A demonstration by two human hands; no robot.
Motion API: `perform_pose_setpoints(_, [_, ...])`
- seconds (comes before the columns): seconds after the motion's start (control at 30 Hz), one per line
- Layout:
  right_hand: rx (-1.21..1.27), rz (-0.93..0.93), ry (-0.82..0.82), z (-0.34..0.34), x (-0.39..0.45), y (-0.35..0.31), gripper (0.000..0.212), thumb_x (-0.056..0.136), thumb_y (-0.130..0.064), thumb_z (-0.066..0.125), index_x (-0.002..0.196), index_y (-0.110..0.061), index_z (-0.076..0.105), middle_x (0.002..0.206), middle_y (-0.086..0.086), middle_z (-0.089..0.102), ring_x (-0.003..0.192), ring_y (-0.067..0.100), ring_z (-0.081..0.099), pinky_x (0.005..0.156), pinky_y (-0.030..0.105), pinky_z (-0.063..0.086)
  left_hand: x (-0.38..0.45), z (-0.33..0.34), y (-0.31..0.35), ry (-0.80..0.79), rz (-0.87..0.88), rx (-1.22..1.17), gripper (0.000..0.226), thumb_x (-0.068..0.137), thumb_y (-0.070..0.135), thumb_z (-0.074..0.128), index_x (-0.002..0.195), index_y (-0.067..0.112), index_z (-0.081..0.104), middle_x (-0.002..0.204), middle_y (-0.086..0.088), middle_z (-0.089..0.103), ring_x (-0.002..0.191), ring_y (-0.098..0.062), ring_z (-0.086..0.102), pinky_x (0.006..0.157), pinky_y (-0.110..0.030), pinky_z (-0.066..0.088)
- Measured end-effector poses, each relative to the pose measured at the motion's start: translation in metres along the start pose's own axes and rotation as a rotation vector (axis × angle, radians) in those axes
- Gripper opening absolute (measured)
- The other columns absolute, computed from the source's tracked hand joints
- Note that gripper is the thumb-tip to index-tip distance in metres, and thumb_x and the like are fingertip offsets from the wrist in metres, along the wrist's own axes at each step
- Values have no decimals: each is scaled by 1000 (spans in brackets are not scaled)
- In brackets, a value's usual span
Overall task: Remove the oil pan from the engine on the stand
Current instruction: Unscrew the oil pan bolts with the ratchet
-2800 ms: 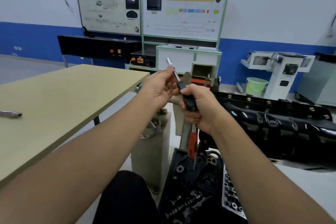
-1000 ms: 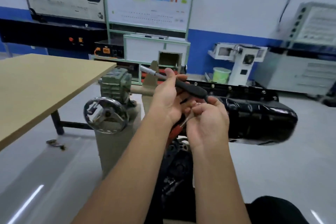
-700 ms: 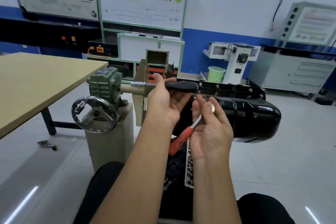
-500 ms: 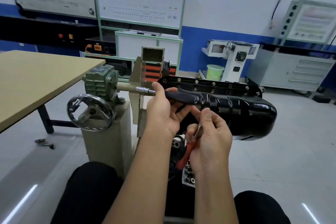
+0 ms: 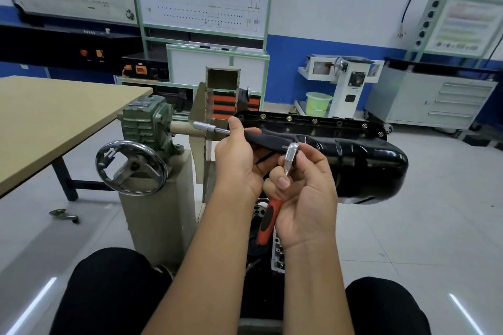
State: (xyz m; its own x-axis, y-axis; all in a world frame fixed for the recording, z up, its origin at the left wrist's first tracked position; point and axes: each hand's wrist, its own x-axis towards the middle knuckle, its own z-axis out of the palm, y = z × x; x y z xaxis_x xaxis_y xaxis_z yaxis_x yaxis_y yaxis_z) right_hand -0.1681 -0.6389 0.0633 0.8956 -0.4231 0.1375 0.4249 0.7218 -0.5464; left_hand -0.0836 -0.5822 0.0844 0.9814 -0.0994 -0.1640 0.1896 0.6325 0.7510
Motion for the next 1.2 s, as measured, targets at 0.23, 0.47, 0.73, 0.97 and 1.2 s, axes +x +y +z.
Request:
perform_pose_setpoints(0.23, [-24, 13, -2, 3, 1, 1, 22, 102, -3, 48, 96, -19, 61, 69, 7, 58, 44, 13, 39, 42, 21, 28, -2, -5, 7, 15, -26, -64, 53, 105, 56, 45, 86, 9, 61, 59, -9, 69, 51, -25, 71, 45, -32, 55])
perform_pose_setpoints(0.47, [-25, 67, -7, 4, 2, 1, 18, 103, -5, 49, 96, -17, 60, 69, 6, 60, 45, 13, 42, 41, 22, 31, -7, -4, 12, -43, -14, -126, 52, 107, 51, 45, 85, 6, 58, 56, -9, 64, 54, -28, 71, 53, -38, 59])
perform_pose_setpoints(0.73, [-139, -8, -87, 5, -1, 3, 17, 104, -7, 52, 95, -16, 64, 76, 14, 61, 50, 20, 48, 48, 27, 38, -9, -8, 16, -65, -96, 36, 55, 106, 53, 45, 77, 11, 65, 60, -13, 68, 39, -23, 60, 37, -25, 47])
perform_pose_setpoints(0.97, [-109, -80, -114, 5, -6, 14, 19, 100, -7, 53, 87, -17, 64, 75, 16, 59, 47, 19, 45, 45, 25, 35, -10, -3, 23, -9, -87, 29, 45, 106, 47, 48, 84, 10, 61, 55, -10, 65, 35, -22, 56, 37, -23, 44])
perform_pose_setpoints(1.2, [-451, -327, -150, -1, -8, 21, 7, 95, -20, 64, 89, -23, 65, 73, 7, 63, 52, 20, 51, 48, 31, 43, -9, -4, 36, -128, -120, 320, 44, 107, 42, 45, 89, 9, 67, 54, -7, 65, 40, -18, 59, 39, -21, 44])
